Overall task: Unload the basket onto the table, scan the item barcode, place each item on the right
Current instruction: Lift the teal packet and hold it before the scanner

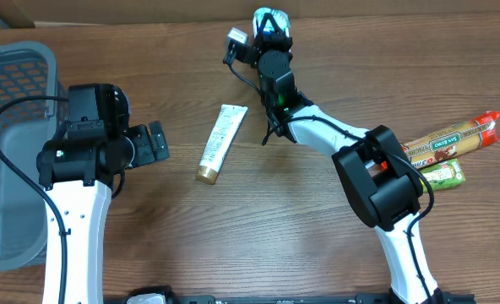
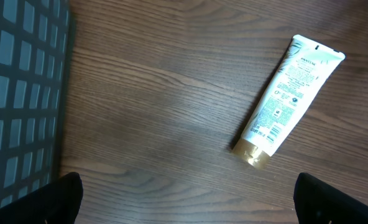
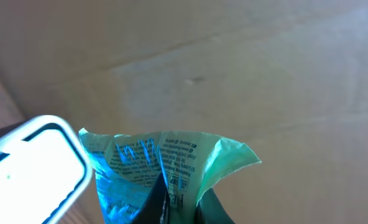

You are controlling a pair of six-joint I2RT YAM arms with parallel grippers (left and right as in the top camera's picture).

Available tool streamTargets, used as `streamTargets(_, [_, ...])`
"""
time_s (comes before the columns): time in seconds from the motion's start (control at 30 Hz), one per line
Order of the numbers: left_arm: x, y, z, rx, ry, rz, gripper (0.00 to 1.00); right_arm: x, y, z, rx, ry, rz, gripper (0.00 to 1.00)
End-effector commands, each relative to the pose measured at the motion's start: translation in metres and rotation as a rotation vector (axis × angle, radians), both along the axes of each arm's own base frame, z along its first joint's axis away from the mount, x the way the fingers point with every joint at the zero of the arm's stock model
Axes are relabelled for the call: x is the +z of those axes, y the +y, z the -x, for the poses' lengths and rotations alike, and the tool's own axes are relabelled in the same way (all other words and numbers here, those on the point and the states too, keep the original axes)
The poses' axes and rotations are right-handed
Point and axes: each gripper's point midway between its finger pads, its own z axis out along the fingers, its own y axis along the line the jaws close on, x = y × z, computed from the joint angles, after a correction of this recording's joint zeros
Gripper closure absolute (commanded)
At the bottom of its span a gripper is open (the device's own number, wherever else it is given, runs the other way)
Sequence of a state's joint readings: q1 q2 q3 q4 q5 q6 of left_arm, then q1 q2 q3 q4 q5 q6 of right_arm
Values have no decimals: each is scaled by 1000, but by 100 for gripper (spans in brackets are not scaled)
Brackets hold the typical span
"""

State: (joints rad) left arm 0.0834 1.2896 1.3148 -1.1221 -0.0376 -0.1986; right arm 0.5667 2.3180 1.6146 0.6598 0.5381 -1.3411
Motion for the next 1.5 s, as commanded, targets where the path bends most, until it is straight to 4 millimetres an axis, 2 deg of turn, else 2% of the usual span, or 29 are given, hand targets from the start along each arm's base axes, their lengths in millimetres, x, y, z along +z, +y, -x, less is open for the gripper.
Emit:
streamTargets(0.0, [1,1,1,-13,-3,-5,0,7,3,-4,30,-19,7,96])
streamTargets(0.5, [1,1,1,-13,-3,-5,0,1,-8,-16,89,-18,12,96])
streamTargets(0.97, [1,1,1,-13,-3,-5,0,-21,-14,-24,110,-2,25,96])
streamTargets(1.47, [1,1,1,-13,-3,-5,0,-14,-16,-23,79,-27,19,96])
